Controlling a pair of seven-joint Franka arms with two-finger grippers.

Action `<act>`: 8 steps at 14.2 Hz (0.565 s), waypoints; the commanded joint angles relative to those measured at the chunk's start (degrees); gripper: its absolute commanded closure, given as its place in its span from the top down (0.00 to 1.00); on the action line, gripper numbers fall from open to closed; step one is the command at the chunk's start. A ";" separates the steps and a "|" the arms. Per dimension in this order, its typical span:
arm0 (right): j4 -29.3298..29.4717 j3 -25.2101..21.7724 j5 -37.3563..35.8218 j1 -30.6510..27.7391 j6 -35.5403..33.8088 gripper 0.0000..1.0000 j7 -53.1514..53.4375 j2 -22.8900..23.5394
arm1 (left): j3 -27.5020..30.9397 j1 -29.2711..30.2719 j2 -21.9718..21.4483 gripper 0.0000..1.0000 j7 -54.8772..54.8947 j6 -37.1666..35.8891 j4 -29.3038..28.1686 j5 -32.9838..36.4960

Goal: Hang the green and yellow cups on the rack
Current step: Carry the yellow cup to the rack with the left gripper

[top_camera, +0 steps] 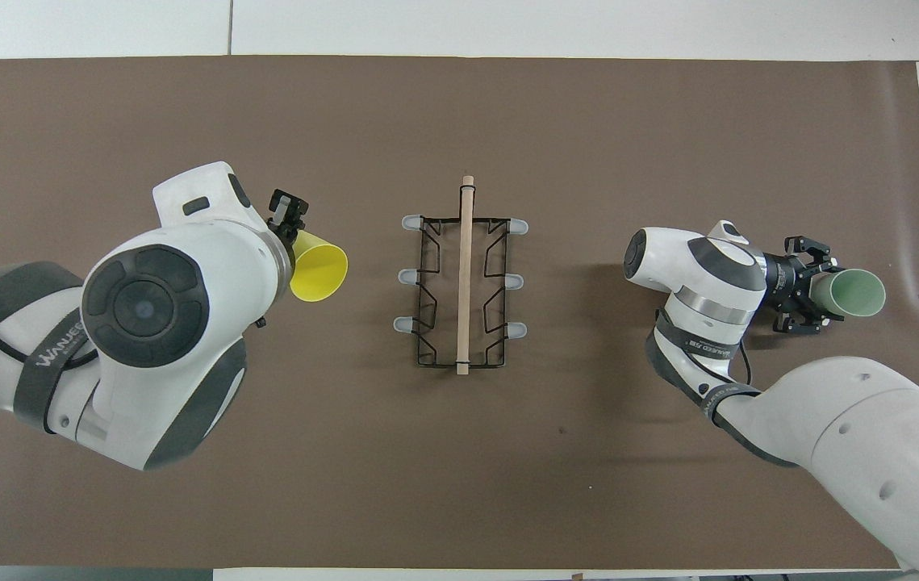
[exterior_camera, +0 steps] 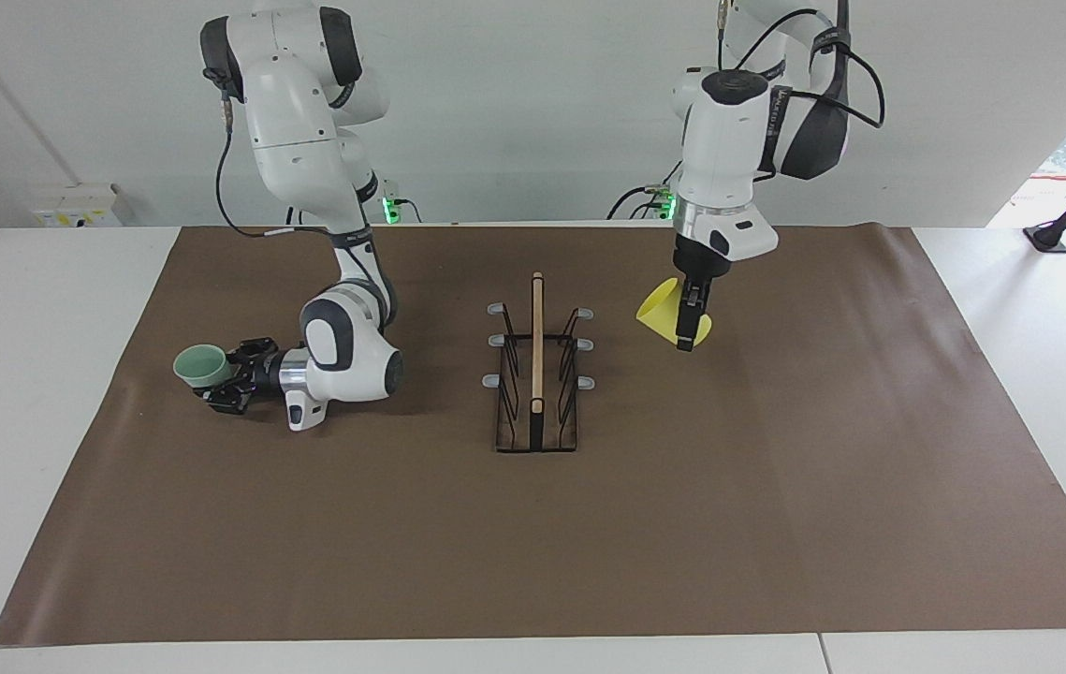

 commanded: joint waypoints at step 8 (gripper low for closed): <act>13.37 0.78 30.14 -6.76 2.05 0.00 0.92 -10.92 | 0.81 -15.01 5.19 0.00 -22.26 -16.21 1.94 26.74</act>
